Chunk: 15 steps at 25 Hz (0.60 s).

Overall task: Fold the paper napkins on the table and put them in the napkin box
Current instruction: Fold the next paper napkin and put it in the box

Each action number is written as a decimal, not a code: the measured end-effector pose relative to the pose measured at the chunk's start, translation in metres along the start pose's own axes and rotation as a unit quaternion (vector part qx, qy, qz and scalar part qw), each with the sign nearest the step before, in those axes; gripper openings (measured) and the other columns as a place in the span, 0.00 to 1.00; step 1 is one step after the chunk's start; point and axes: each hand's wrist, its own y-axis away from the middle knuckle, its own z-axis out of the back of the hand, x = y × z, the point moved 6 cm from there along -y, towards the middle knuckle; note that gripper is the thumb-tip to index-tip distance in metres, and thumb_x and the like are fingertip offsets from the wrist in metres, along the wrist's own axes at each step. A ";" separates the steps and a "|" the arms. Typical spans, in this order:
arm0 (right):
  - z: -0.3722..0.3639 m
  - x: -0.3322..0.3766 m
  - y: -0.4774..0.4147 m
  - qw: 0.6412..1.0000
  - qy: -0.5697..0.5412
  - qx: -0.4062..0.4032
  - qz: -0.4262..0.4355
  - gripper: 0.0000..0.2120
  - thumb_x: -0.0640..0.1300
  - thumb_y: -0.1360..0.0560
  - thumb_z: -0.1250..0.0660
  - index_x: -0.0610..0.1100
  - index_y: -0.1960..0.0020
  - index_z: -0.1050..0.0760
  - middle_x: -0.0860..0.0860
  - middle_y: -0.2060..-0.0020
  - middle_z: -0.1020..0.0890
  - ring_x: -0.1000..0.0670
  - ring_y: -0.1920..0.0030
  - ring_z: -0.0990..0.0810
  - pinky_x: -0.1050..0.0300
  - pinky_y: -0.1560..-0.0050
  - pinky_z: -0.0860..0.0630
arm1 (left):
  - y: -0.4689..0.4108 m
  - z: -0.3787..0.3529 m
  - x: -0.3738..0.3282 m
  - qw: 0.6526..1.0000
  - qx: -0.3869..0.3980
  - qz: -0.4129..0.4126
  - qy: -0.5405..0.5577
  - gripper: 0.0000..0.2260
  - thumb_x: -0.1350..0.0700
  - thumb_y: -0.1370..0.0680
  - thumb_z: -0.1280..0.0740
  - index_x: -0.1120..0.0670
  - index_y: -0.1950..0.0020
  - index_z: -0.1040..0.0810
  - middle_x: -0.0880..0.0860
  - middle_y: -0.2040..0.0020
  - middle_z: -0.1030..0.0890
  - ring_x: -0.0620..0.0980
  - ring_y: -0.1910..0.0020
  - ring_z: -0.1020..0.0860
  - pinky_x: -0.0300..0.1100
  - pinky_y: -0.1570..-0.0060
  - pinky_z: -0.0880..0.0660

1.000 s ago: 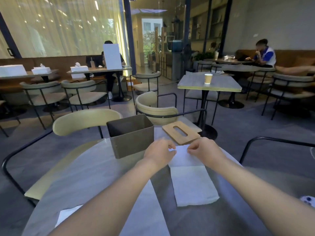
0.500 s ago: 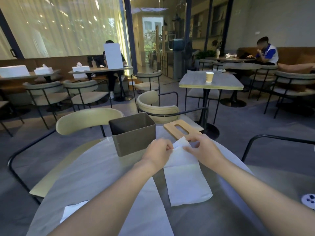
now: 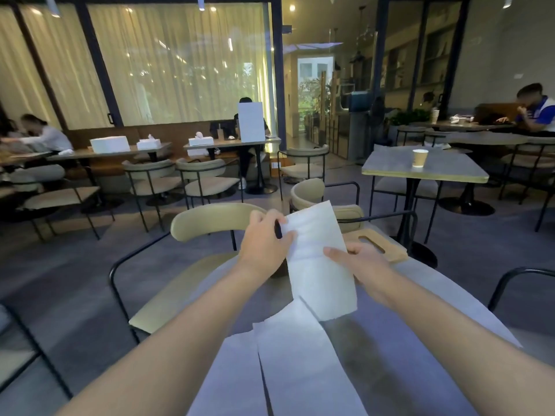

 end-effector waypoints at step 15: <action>-0.025 0.036 0.006 0.991 -0.094 0.091 0.028 0.13 0.40 0.18 0.32 0.41 0.35 0.17 0.44 0.41 0.11 0.46 0.44 0.13 0.52 0.42 0.19 | 0.015 -0.004 0.035 0.890 0.182 0.216 0.359 0.10 0.57 0.22 0.29 0.51 0.41 0.15 0.54 0.44 0.12 0.50 0.47 0.16 0.42 0.43 0.25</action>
